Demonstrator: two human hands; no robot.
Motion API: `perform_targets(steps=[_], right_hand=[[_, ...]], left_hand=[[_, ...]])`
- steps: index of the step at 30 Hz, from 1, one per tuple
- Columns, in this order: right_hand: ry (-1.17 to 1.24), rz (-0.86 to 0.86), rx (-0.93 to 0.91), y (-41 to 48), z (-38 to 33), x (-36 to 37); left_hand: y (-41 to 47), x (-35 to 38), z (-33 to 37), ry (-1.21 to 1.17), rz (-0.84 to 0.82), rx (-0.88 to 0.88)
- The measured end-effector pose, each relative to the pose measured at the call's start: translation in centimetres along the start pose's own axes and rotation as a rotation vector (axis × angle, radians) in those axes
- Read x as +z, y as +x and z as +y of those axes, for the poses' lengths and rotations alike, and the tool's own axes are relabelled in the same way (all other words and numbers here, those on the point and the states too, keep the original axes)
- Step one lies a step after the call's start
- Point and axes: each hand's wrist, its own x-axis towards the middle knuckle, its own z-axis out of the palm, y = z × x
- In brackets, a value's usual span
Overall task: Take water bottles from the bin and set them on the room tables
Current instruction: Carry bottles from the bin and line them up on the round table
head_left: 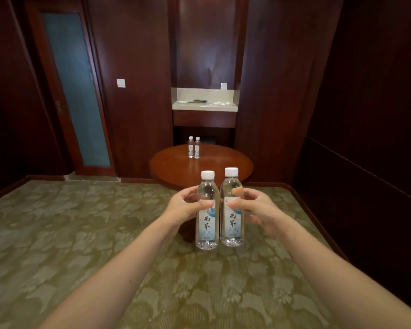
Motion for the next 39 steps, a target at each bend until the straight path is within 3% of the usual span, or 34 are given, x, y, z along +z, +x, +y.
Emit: perform_targets(steps=[12, 22, 39], right_hand=[[0.102, 0.006, 0.083, 26.0, 0.3, -6.7], [0.031, -0.071, 0.054, 49.0, -1.6, -13.8], [-0.094, -0.087, 0.066, 74.2, 0.2, -18.0]], left_hand=[[26.9, -0.3, -1.9, 0.021, -0.034, -0.041], [49.5, -0.1, -2.6, 0.101, -0.012, 0.02], [73.9, -2.6, -5.8, 0.267, 0.024, -0.004]])
